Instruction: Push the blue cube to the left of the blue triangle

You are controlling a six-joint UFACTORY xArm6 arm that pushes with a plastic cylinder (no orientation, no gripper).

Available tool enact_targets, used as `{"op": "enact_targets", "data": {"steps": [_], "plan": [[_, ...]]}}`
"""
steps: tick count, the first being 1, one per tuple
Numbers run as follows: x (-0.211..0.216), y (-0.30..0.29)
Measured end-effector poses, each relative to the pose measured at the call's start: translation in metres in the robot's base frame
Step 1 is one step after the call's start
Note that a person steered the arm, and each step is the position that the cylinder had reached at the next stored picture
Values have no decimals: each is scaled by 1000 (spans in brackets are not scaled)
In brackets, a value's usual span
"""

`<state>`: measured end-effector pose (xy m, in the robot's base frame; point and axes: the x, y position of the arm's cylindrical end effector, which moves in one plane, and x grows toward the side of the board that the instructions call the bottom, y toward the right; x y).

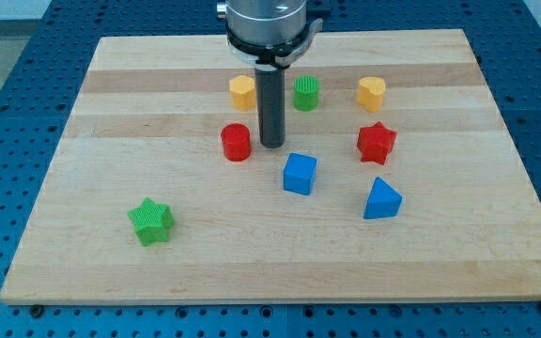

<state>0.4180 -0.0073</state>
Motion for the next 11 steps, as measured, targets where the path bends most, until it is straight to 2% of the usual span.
{"op": "enact_targets", "data": {"steps": [2,5,11], "plan": [[1,11],[33,13],[51,33]]}}
